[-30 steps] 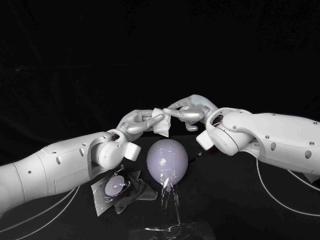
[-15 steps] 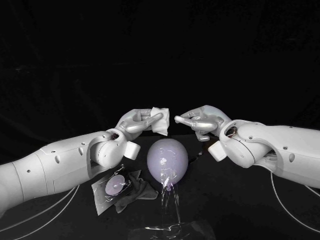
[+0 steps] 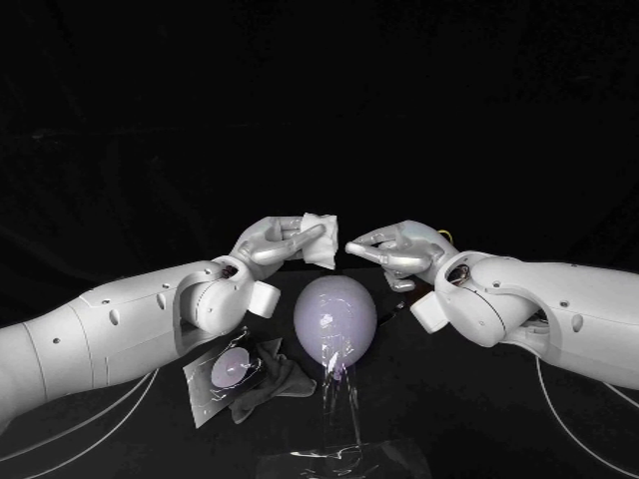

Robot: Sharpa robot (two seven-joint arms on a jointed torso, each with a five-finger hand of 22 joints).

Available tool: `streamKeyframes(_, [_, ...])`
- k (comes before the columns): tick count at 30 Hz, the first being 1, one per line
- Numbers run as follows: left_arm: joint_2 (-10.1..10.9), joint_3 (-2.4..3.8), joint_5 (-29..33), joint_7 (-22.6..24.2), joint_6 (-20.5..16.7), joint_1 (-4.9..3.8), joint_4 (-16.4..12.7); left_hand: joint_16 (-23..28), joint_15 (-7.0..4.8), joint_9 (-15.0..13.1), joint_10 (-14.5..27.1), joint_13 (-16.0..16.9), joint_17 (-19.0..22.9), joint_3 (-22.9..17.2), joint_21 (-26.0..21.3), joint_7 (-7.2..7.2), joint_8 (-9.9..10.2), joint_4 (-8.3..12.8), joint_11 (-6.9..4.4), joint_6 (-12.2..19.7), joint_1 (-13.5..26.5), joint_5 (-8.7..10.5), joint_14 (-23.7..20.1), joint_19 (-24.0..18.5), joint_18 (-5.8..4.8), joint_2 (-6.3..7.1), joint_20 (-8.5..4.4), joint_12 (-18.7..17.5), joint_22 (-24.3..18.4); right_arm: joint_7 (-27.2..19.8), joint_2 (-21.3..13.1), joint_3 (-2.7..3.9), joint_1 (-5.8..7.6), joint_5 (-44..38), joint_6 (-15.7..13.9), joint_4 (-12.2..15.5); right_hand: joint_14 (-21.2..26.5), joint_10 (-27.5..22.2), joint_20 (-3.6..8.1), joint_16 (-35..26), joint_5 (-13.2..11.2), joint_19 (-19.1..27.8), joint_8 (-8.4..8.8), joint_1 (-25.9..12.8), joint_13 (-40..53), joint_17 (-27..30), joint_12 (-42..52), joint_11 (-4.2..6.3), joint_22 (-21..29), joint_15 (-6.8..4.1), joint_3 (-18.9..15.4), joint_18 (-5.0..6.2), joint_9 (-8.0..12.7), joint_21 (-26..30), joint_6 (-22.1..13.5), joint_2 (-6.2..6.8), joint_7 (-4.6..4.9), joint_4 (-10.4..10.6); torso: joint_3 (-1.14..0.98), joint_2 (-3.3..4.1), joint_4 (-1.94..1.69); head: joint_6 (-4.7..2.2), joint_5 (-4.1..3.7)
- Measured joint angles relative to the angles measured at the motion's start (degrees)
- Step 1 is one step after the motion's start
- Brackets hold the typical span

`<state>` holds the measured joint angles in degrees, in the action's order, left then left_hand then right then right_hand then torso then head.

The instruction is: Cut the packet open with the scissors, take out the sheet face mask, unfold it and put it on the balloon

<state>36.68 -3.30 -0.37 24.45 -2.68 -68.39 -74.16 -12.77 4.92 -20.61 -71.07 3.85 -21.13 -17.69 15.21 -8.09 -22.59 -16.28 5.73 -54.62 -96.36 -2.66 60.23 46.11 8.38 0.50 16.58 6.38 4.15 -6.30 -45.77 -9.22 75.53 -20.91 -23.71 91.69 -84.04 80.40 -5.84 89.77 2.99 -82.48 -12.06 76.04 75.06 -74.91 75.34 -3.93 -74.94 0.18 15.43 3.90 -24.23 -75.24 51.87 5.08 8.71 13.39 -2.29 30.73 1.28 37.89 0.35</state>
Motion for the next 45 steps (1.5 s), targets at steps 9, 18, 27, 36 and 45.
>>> streamKeyframes(9, [0.1,0.00,0.0,-0.3,-0.3,-0.01,-0.2,0.0,-0.19,0.0,-0.2,0.0,-0.2,-1.1,0.0,-0.01,0.0,0.0,-0.21,0.0,0.5,0.02,0.2,0.4,0.87,0.50,0.01,-0.1,0.1,-3.9,1.4,0.03,-0.15,1.6,-0.2,-0.3,0.0,1.4,-0.32,0.0,0.0,-0.3,1.06,3.2,0.0,0.0,2.6,-0.38,0.0,0.01,0.9,-0.02,0.8,-0.5,-0.3,-0.04,0.35,-2.7,0.02,0.00,-0.01,0.12,0.04])
streamKeyframes(18, [0.2,0.00,-0.1,-0.6,-0.5,-0.02,-0.4,0.0,-0.19,-0.1,-0.4,0.0,-0.4,-1.8,0.0,-0.10,-0.3,0.1,0.00,0.1,0.8,0.04,0.2,0.4,0.87,0.76,0.01,-0.3,0.1,-6.1,2.4,0.04,-0.17,2.7,-0.5,-0.9,0.0,1.4,-0.33,0.0,0.0,-0.3,1.33,3.7,0.0,0.0,2.9,-0.38,0.0,0.02,1.2,-0.05,0.9,-0.5,-0.4,-0.02,0.35,-3.2,0.01,0.00,0.04,0.18,0.07])
streamKeyframes(27, [0.3,0.00,-0.3,-0.7,-0.5,-0.02,-0.5,0.0,-0.19,-0.1,-0.6,0.0,-0.5,-2.1,0.0,-0.10,-0.3,0.1,-0.21,0.1,1.1,0.05,0.2,0.4,0.86,1.06,0.01,-0.3,0.1,-6.7,3.1,0.04,-0.19,3.1,-0.6,-1.7,0.0,1.4,-0.33,0.0,0.0,-0.3,1.33,3.7,-0.1,0.0,2.9,-0.38,0.0,0.02,1.2,-0.08,1.1,-0.5,-0.2,-0.02,0.47,-3.2,0.01,-0.03,0.04,0.23,0.11])
streamKeyframes(36, [0.4,0.00,-0.5,-0.8,-0.5,-0.02,-0.6,0.0,-0.18,-0.1,-0.6,0.0,-0.5,-2.5,0.0,-0.10,-0.3,0.2,-0.21,0.1,1.1,-0.08,0.2,0.4,0.84,1.14,0.01,-0.5,0.1,-6.7,3.6,0.05,-0.20,3.3,-0.6,-2.0,0.0,1.4,-0.33,0.0,0.0,-0.3,1.23,4.7,0.0,0.0,3.0,-0.37,0.0,0.03,2.1,-0.41,1.2,-0.5,1.9,-1.05,0.00,-3.7,0.01,-0.03,0.04,0.25,0.11])
streamKeyframes(45, [0.4,-0.01,-0.9,-0.8,-0.5,-0.02,-0.8,0.0,-0.18,-0.1,-0.6,0.0,-0.6,-2.6,0.0,-0.11,-0.2,0.2,-0.20,0.1,1.4,-0.09,0.2,0.4,0.83,1.36,0.01,-0.6,0.1,-6.7,3.9,0.05,-0.22,3.3,-0.7,-2.2,0.1,1.8,0.33,-0.1,0.0,-0.9,-0.78,5.9,0.1,0.0,3.8,0.67,0.0,-0.94,4.8,-0.44,0.5,-1.2,5.2,-3.38,-1.83,-5.4,0.01,-0.03,0.06,0.31,0.11])
